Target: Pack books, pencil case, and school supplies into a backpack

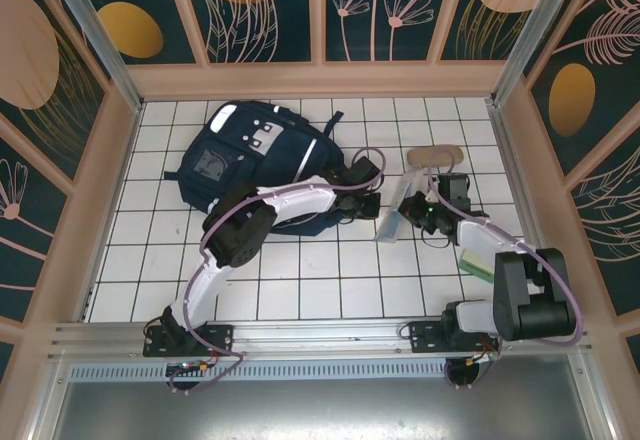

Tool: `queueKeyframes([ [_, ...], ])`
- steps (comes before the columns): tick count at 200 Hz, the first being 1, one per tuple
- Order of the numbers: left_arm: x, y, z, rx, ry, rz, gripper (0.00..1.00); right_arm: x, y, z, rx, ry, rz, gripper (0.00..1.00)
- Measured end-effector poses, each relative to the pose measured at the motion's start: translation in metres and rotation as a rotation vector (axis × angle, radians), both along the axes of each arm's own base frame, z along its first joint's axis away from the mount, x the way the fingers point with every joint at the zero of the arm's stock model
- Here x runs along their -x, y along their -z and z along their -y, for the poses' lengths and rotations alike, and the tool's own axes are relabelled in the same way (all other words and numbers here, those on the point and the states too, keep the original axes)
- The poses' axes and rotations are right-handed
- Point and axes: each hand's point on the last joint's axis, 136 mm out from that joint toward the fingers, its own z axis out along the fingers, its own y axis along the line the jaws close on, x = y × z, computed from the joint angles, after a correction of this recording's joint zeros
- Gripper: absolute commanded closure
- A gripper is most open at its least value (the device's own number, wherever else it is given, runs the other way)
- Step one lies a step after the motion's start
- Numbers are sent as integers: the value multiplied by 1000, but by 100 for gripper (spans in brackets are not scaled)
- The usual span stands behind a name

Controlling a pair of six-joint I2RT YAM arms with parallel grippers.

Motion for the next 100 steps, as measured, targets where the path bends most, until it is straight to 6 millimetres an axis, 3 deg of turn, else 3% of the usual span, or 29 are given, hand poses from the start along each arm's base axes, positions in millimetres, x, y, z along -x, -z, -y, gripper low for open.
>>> queueKeyframes([
  [16, -12, -26, -12, -19, -22, 50, 79, 0, -7, 1, 2, 5, 20, 100],
  [31, -31, -63, -29, -29, -59, 124, 74, 1, -12, 2, -1, 7, 40, 100],
  [44, -51, -98, -50, -47, -101, 208, 72, 2, -15, 2, -4, 10, 49, 100],
  [61, -71, -127, -77, -102, -152, 300, 68, 5, -16, 2, -13, 15, 50, 100],
  [79, -85, -132, -106, -214, -186, 359, 63, 8, -18, 2, -21, 18, 53, 100],
  [100, -85, -105, -127, -370, -167, 353, 55, 8, -24, 1, -28, 18, 72, 100],
])
